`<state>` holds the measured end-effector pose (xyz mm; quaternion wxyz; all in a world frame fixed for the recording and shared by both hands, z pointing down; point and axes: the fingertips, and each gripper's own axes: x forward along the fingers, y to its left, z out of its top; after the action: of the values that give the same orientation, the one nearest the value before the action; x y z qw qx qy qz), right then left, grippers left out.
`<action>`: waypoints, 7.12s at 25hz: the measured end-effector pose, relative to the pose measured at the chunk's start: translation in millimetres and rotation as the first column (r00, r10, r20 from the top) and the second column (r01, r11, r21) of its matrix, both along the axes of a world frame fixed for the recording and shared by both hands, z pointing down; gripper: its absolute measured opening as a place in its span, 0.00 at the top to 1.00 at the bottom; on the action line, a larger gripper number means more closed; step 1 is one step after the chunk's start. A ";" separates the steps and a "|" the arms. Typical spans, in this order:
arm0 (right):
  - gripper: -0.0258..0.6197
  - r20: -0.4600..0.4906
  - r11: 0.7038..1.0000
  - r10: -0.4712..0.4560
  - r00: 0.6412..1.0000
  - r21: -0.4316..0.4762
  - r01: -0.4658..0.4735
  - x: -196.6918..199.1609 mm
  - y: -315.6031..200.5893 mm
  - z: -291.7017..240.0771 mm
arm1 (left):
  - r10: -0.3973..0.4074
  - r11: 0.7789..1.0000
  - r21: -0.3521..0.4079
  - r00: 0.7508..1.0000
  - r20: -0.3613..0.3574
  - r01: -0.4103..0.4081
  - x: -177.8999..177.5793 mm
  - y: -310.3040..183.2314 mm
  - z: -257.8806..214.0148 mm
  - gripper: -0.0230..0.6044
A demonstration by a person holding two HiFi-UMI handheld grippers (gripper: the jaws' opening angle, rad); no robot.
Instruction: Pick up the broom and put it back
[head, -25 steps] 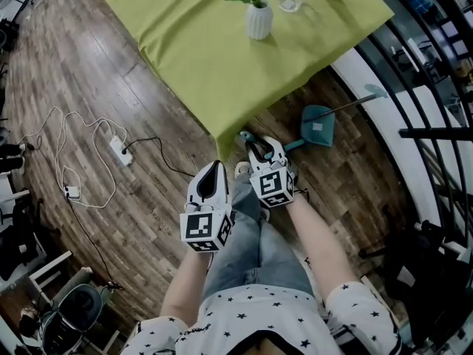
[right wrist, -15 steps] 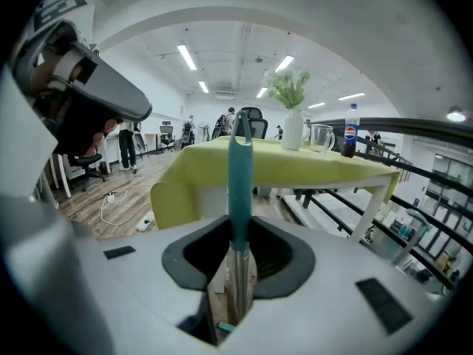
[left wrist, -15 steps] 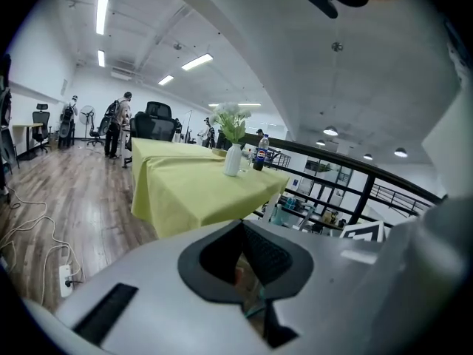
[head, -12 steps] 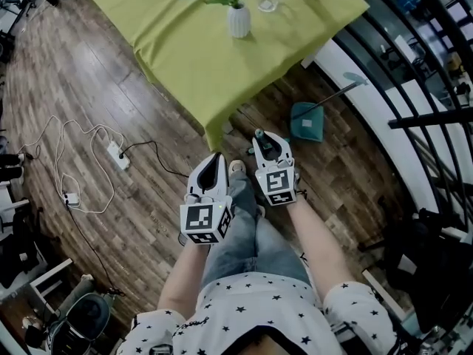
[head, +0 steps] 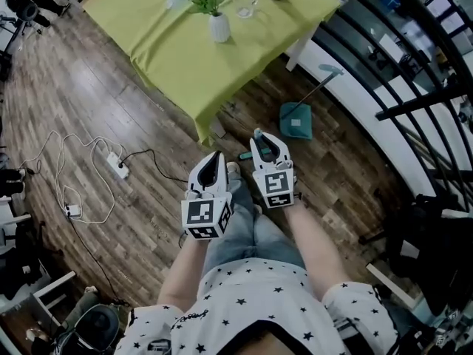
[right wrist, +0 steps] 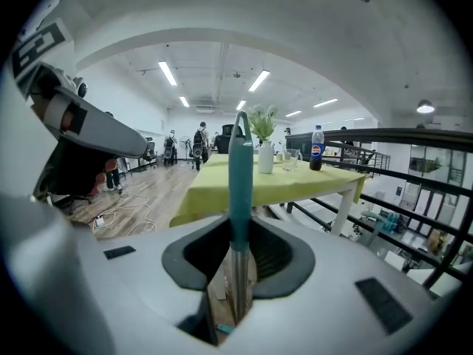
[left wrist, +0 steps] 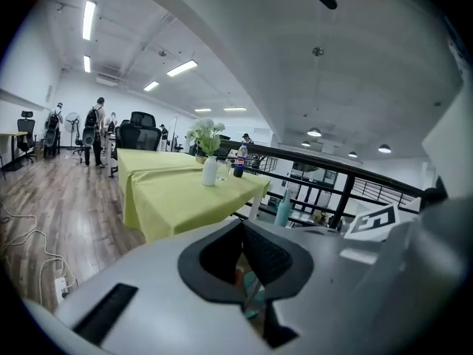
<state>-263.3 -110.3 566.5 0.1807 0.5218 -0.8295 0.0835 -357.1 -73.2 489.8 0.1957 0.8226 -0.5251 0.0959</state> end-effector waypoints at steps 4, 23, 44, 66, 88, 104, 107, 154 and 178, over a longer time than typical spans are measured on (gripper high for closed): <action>0.84 0.004 0.999 0.027 1.000 0.027 -0.027 10.4 24.0 -27.7 | 0.030 1.000 0.007 1.000 0.007 -0.030 9.2 17.5 -12.3 0.94; 0.84 0.029 0.957 0.271 0.962 0.101 -0.272 142.4 135.8 -123.1 | 0.301 0.952 0.053 0.953 0.033 -0.302 130.6 95.9 -66.2 0.95; 0.84 0.009 0.750 0.653 0.757 0.133 -0.648 334.5 174.2 -154.9 | 0.657 0.753 0.056 0.754 0.001 -0.656 316.2 78.4 -79.8 0.94; 0.84 -0.004 0.557 0.829 0.559 0.093 -0.825 547.2 101.5 -146.5 | 0.782 0.623 0.036 0.622 -0.045 -0.781 530.4 -38.7 -74.7 0.94; 0.84 -0.041 0.524 0.851 0.523 0.007 -0.852 697.3 29.2 -58.0 | 0.740 0.668 -0.034 0.668 -0.073 -0.743 639.9 -110.4 -25.9 0.95; 0.84 -0.076 0.480 0.870 0.487 -0.093 -0.872 817.4 -0.7 51.0 | 0.703 0.704 -0.109 0.710 -0.038 -0.702 729.2 -131.6 42.2 0.95; 0.84 -0.087 0.479 0.869 0.487 -0.094 -0.873 836.5 -10.2 65.9 | 0.704 0.702 -0.124 0.710 -0.027 -0.701 747.1 -135.0 54.1 0.95; 0.84 -0.124 0.427 0.891 0.437 -0.102 -0.899 1013.5 -119.5 129.0 | 0.690 0.707 -0.195 0.724 -0.021 -0.680 838.9 -164.3 110.3 0.94; 0.70 -0.086 0.419 0.900 0.427 -0.100 -0.903 975.2 -95.3 85.8 | 0.725 0.676 -0.164 0.688 -0.030 -0.719 815.9 -150.7 81.0 0.94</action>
<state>711.9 -205.6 652.3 0.1496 0.8723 -0.4121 0.2164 458.8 -223.9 570.8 0.1986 0.9422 -0.1519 0.2230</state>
